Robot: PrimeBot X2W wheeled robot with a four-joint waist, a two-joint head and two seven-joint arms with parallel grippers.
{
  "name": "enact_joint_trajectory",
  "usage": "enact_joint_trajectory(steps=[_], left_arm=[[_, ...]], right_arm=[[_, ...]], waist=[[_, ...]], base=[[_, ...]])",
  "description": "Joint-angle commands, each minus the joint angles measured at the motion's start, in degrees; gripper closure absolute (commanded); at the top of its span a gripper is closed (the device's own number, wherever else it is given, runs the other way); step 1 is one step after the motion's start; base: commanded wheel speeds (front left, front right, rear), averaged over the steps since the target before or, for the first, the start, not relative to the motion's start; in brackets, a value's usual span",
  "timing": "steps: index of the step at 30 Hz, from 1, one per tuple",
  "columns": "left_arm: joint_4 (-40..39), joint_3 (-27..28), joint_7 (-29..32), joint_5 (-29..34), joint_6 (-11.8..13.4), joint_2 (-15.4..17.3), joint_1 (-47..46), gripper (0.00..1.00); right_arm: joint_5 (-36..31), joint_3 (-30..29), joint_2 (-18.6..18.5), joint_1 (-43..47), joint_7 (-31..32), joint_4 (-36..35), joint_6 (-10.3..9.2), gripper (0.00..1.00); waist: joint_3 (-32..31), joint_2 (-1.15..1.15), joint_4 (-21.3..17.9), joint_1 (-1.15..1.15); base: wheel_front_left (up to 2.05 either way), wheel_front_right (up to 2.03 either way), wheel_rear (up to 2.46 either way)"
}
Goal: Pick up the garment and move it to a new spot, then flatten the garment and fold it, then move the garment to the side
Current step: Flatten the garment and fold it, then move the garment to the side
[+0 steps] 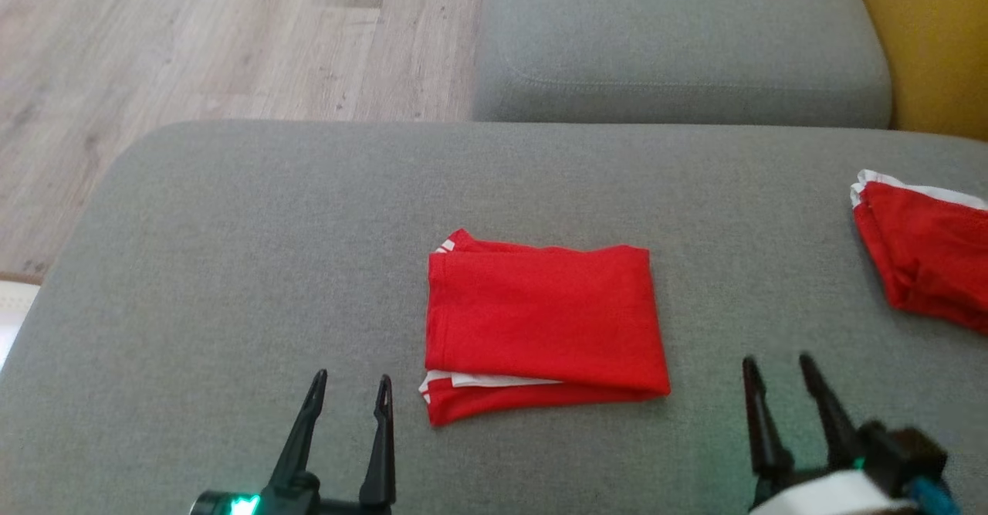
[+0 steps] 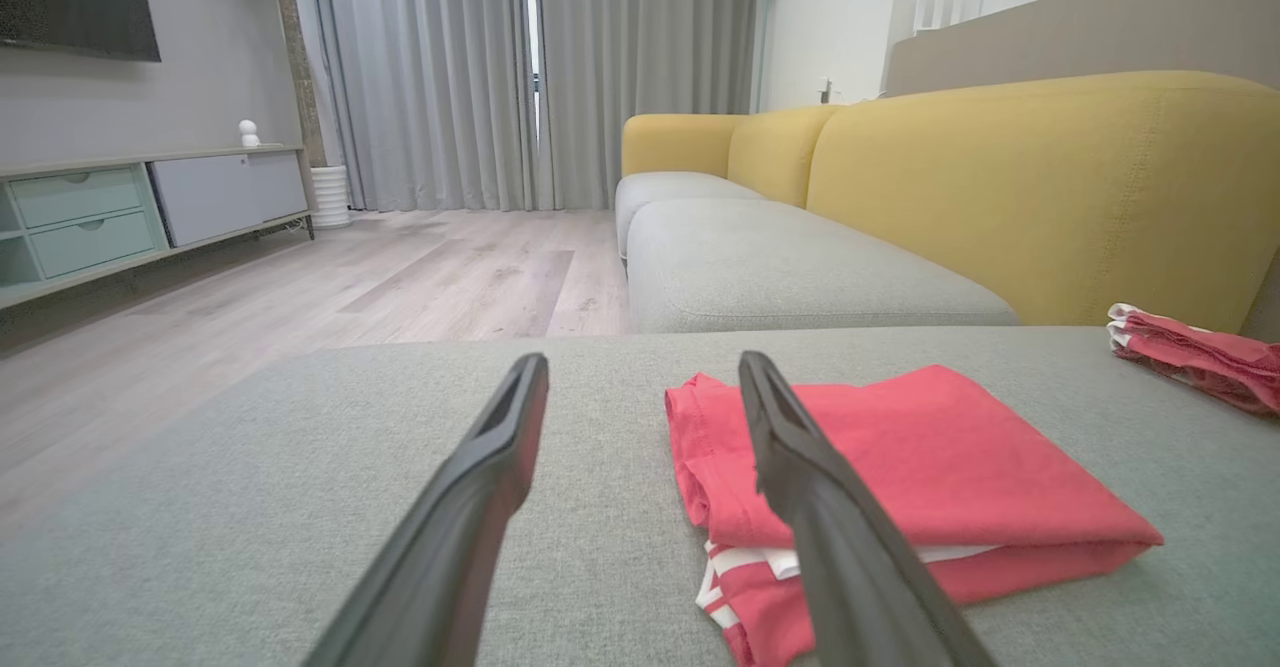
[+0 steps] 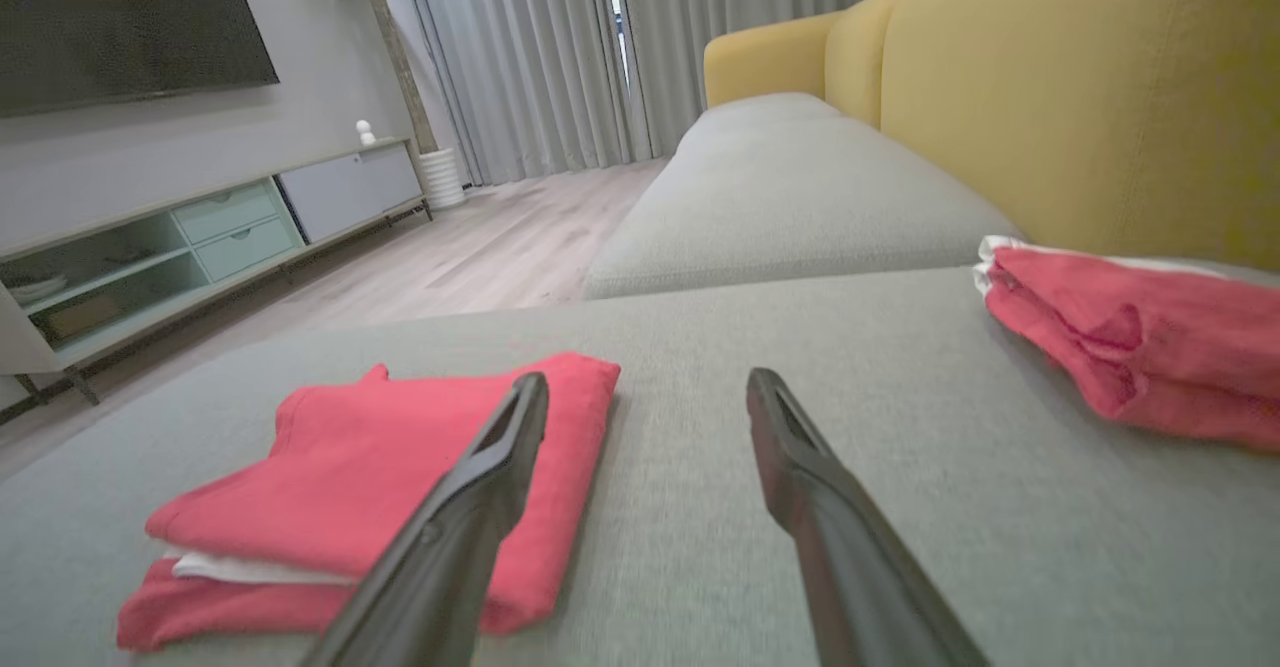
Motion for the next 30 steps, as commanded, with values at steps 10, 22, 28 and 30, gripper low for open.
enact_joint_trajectory(steps=[10,22,28,30], left_arm=[[0.1,3.3,-0.6,1.2,-2.1,-1.0,0.0,0.00],[1.0,4.3,-0.6,1.8,-3.1,-1.6,0.3,0.00],[1.2,4.6,-0.6,2.0,-3.5,-1.8,0.5,0.00],[1.3,4.7,-0.6,2.0,-3.6,-1.9,0.5,0.00]], right_arm=[[-1.5,0.9,1.8,2.6,-0.6,-3.4,-0.04,0.00],[-2.1,0.6,2.0,2.7,-0.6,-3.5,-0.04,0.00],[-1.8,0.7,2.0,2.8,-0.6,-3.6,-0.04,0.00],[-1.7,0.8,2.0,2.9,-0.6,-3.6,-0.04,0.00]], waist=[[-1.1,0.00,-1.8,0.01],[-1.2,0.00,-2.1,0.01],[-1.4,0.00,-2.0,0.01],[-1.4,0.00,-2.0,0.01]], base=[[0.00,0.00,0.00],[0.00,0.00,0.00],[0.00,0.00,0.00],[0.00,0.00,0.00]])
